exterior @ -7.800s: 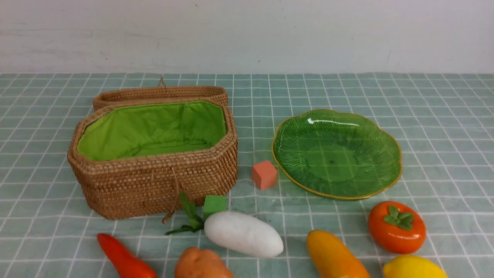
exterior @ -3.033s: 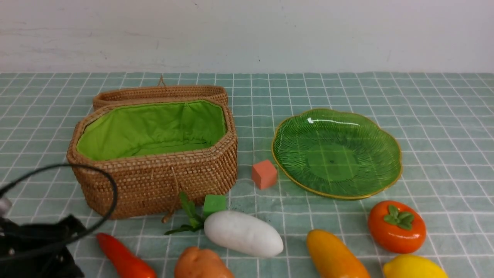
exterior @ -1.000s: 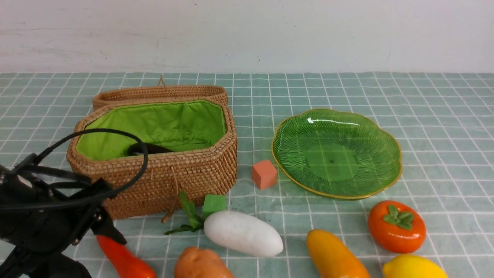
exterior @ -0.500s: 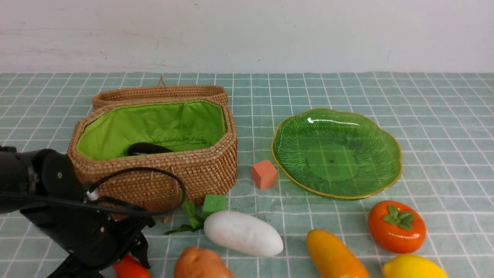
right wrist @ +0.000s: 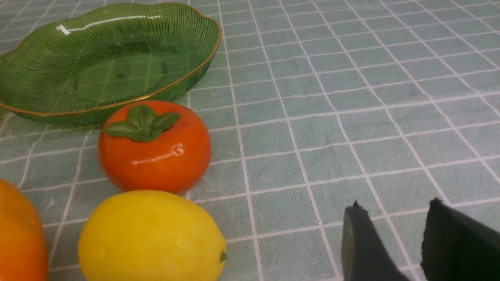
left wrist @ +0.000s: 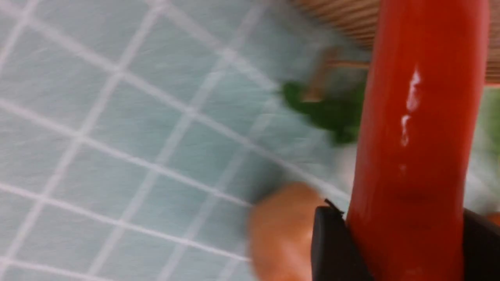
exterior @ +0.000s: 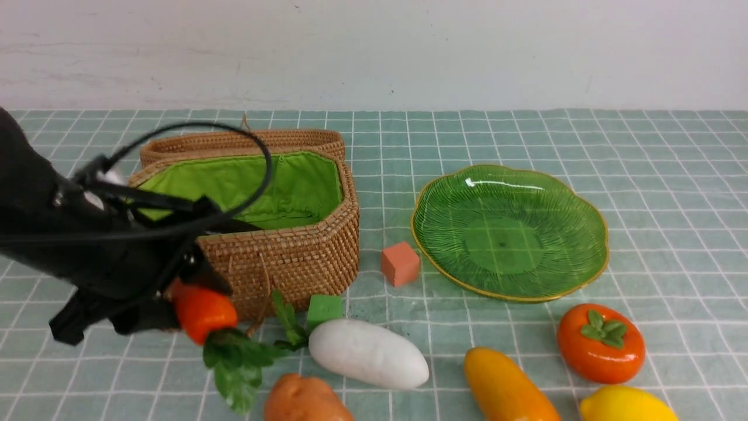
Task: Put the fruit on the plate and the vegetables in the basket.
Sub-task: Use the left arm to grab a carrot and put it into the left basket
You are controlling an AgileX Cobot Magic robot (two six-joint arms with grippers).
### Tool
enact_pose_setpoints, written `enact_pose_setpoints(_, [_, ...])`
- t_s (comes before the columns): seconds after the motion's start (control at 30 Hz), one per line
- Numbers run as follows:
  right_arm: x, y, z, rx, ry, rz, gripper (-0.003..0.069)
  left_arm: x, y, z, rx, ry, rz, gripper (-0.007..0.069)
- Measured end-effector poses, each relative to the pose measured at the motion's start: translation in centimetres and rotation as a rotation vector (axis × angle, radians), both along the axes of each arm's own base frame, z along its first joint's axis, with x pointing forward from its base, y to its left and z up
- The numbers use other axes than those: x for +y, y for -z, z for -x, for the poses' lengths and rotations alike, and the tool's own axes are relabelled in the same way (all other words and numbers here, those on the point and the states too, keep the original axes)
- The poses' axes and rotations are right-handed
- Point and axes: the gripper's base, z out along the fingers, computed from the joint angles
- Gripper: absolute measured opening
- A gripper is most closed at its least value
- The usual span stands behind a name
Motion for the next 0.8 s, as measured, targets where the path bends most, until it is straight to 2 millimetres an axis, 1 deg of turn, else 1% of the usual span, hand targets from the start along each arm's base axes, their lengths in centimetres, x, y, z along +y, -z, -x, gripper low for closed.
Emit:
enact_pose_setpoints(0.03, [0.0, 0.0, 0.0, 0.0, 0.0, 0.0, 0.024, 0.0, -1.7, 0.1, -0.056, -0.006, 0.015, 0.0334])
enact_pose_setpoints(0.07, [0.0, 0.0, 0.0, 0.0, 0.0, 0.0, 0.024, 0.0, -2.9, 0.0, -0.1, -0.013, 0.023, 0.0334])
enact_pose_setpoints(0.13, [0.0, 0.0, 0.0, 0.0, 0.0, 0.0, 0.024, 0.2, -4.7, -0.5, -0.185, -0.039, 0.029, 0.0334])
enact_pose_setpoints(0.17, [0.0, 0.0, 0.0, 0.0, 0.0, 0.0, 0.024, 0.3, -5.5, -1.1, -0.243, -0.061, 0.024, 0.0334])
enact_pose_setpoints(0.23, [0.0, 0.0, 0.0, 0.0, 0.0, 0.0, 0.024, 0.4, -6.1, -2.2, -0.301, -0.094, 0.013, 0.0334])
enact_pose_setpoints(0.33, [0.0, 0.0, 0.0, 0.0, 0.0, 0.0, 0.024, 0.3, -5.4, -4.6, -0.318, -0.168, 0.029, 0.0334])
enact_pose_setpoints(0.37, [0.0, 0.0, 0.0, 0.0, 0.0, 0.0, 0.024, 0.3, -5.3, -4.7, -0.318, -0.169, 0.027, 0.0334])
enact_pose_setpoints(0.4, [0.0, 0.0, 0.0, 0.0, 0.0, 0.0, 0.024, 0.1, -4.4, -6.3, -0.298, -0.215, 0.047, 0.0334])
enact_pose_setpoints(0.43, [0.0, 0.0, 0.0, 0.0, 0.0, 0.0, 0.024, 0.1, -4.3, -6.5, -0.294, -0.219, 0.049, 0.0334])
enact_pose_setpoints(0.47, [0.0, 0.0, 0.0, 0.0, 0.0, 0.0, 0.024, -0.1, -3.4, -7.9, -0.273, -0.239, 0.051, 0.0344])
enact_pose_setpoints(0.5, [0.0, 0.0, 0.0, 0.0, 0.0, 0.0, 0.024, -0.3, -2.8, -8.8, -0.258, -0.244, 0.046, 0.0364])
enact_pose_setpoints(0.53, [0.0, 0.0, 0.0, 0.0, 0.0, 0.0, 0.024, -0.5, -2.3, -9.9, -0.247, -0.245, 0.039, 0.0407])
enact_pose_setpoints(0.57, [0.0, 0.0, 0.0, 0.0, 0.0, 0.0, 0.024, -0.6, -1.8, -10.5, -0.234, -0.245, 0.032, 0.043])
enact_pose_setpoints(0.63, [0.0, 0.0, 0.0, 0.0, 0.0, 0.0, 0.024, -0.8, -1.2, -11.6, -0.209, -0.24, 0.021, 0.0517])
enact_pose_setpoints(0.73, [0.0, 0.0, 0.0, 0.0, 0.0, 0.0, 0.024, -1.0, -1.0, -12.4, -0.177, -0.223, 0.004, 0.0618])
enact_pose_setpoints(0.8, [0.0, 0.0, 0.0, 0.0, 0.0, 0.0, 0.024, -1.0, -1.3, -12.3, -0.177, -0.185, -0.027, 0.0656])
